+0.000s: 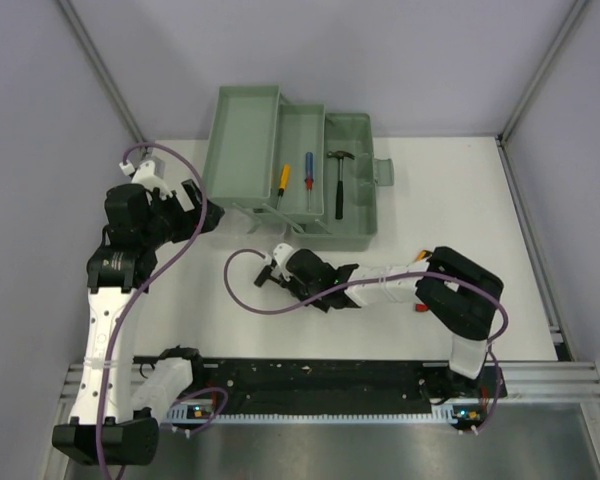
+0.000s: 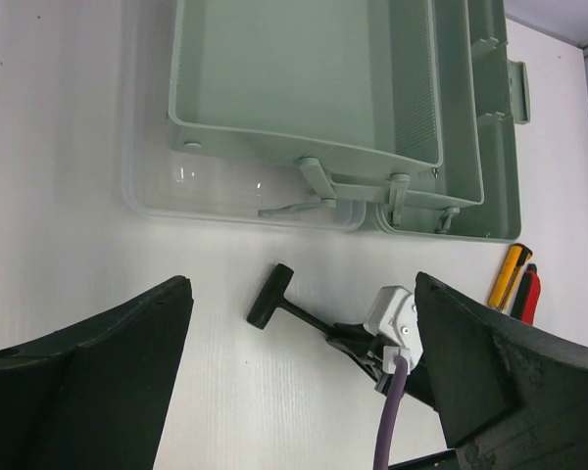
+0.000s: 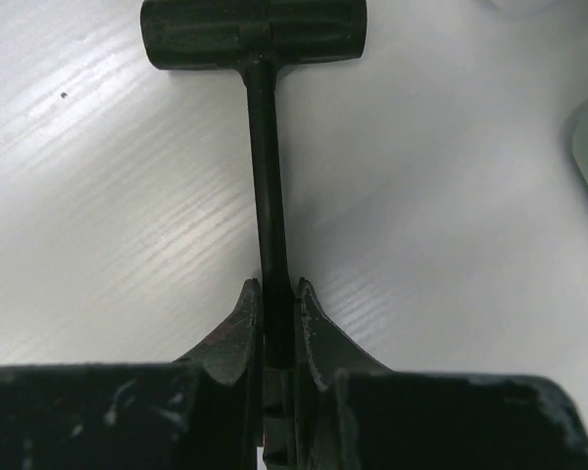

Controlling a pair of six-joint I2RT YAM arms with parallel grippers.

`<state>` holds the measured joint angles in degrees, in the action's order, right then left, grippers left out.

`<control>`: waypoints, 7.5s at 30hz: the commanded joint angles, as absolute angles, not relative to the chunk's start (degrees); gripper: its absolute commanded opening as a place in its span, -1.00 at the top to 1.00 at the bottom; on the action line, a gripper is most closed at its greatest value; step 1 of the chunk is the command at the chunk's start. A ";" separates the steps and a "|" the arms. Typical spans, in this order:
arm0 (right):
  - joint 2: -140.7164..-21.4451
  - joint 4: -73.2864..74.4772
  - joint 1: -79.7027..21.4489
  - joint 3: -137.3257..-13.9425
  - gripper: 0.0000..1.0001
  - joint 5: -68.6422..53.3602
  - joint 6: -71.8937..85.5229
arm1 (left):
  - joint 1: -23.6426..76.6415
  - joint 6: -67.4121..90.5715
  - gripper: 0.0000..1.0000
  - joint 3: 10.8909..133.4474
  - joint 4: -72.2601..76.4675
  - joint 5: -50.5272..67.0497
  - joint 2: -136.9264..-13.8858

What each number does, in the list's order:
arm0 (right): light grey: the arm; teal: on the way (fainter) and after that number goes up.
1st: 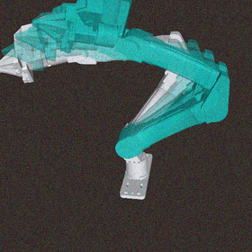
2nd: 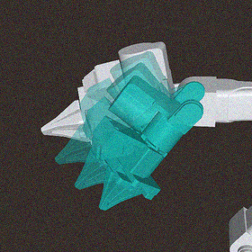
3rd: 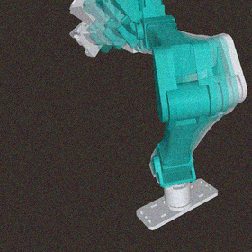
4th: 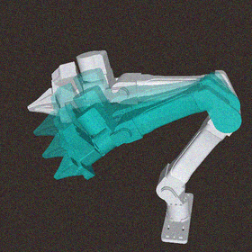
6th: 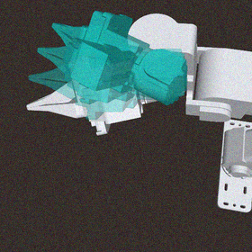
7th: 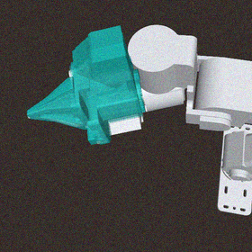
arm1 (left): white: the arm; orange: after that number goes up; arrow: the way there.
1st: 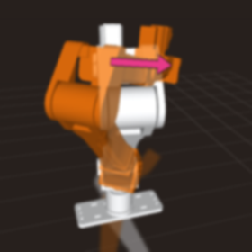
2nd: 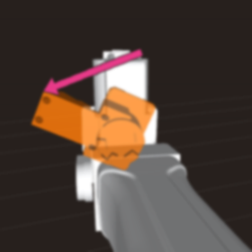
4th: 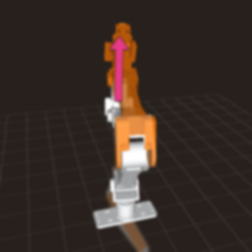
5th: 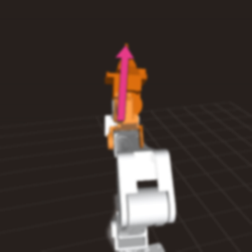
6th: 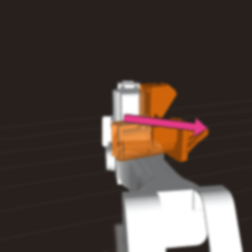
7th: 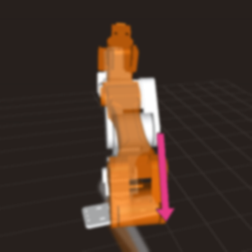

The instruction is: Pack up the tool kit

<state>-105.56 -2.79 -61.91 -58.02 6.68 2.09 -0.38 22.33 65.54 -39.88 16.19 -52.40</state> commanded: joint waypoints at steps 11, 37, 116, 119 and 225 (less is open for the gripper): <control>-79.03 2.99 -62.49 -53.17 1.00 15.11 -4.39 | -0.53 21.18 -0.96 65.74 -36.74 13.89 -52.29; -92.01 13.96 -38.24 -83.13 1.00 23.90 22.56 | -0.88 22.24 -0.96 69.43 -33.93 14.41 -56.86; -65.65 39.37 -15.65 -46.06 -0.22 23.73 50.36 | 22.85 19.25 -0.96 69.79 -18.11 47.64 -60.99; -69.42 39.38 -13.37 -44.13 -0.23 23.12 51.15 | 23.55 18.20 -0.96 69.78 -18.19 48.51 -61.70; -49.05 18.01 -16.70 -53.01 -0.97 -4.58 30.33 | 19.79 14.78 1.00 113.88 -43.58 12.03 -92.17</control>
<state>-52.34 13.39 -17.76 -56.12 -12.05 36.64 26.02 23.20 104.77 -31.94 15.90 -85.86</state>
